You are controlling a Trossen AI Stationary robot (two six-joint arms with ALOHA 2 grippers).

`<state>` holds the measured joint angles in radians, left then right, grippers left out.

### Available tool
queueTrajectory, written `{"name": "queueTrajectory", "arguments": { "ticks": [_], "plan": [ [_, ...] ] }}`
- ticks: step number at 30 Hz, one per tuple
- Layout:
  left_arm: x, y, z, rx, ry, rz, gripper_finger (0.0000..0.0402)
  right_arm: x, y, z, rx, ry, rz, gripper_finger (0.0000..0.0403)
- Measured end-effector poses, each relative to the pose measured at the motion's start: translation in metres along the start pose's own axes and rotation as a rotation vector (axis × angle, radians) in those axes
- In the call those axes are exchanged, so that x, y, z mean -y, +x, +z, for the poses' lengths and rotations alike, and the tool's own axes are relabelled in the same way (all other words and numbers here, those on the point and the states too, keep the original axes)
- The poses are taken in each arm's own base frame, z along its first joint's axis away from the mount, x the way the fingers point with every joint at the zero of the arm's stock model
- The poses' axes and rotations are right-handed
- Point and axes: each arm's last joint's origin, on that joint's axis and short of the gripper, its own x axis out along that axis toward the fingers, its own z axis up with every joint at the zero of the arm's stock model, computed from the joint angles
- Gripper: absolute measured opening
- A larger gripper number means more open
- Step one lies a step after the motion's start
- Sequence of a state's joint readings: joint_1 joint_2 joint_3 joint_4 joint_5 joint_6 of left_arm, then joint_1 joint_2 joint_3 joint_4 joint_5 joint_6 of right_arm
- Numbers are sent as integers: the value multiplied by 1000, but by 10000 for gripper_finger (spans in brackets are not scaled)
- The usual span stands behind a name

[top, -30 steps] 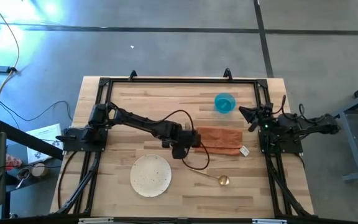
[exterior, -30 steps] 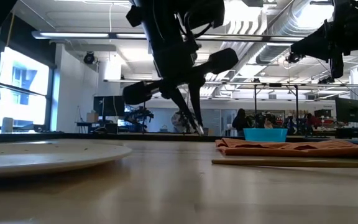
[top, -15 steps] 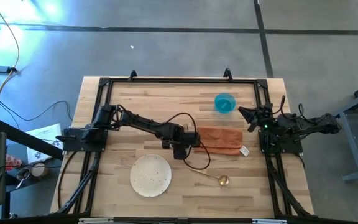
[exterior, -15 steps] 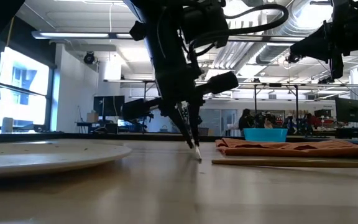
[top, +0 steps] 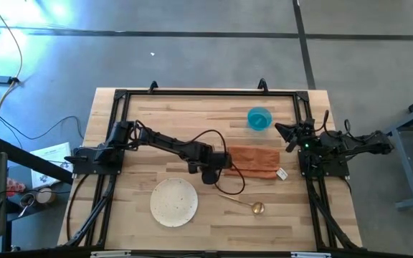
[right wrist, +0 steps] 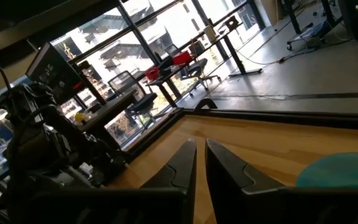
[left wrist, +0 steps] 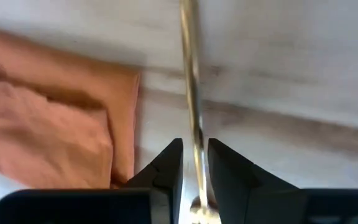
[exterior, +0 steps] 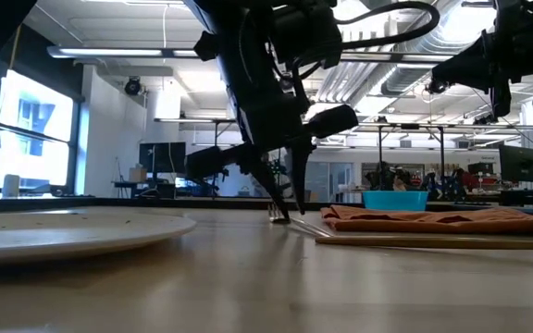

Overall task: Set table place
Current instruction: Move the gold fork to the left of the orange table napkin

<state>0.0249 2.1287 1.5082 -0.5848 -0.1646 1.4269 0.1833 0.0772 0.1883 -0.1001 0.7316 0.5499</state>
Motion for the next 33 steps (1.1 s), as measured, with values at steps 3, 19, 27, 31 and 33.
{"name": "queueTrajectory", "arguments": {
  "ticks": [3,19,27,31,33],
  "plan": [
    [-3,-11,-4,-67,-97,39,57,0,0,0,-2,1,4,26],
    [9,-95,-34,-63,-1377,-20,3,0,0,0,-4,-8,6,26],
    [14,-33,-45,-117,-1530,-199,0,0,0,-1,-11,-14,5,26],
    [17,-9,-43,-124,-1532,-255,0,0,0,-1,-11,-15,7,26],
    [20,-2,-44,-143,-1531,-269,0,0,0,-1,-11,-18,7,26]
  ]
}}
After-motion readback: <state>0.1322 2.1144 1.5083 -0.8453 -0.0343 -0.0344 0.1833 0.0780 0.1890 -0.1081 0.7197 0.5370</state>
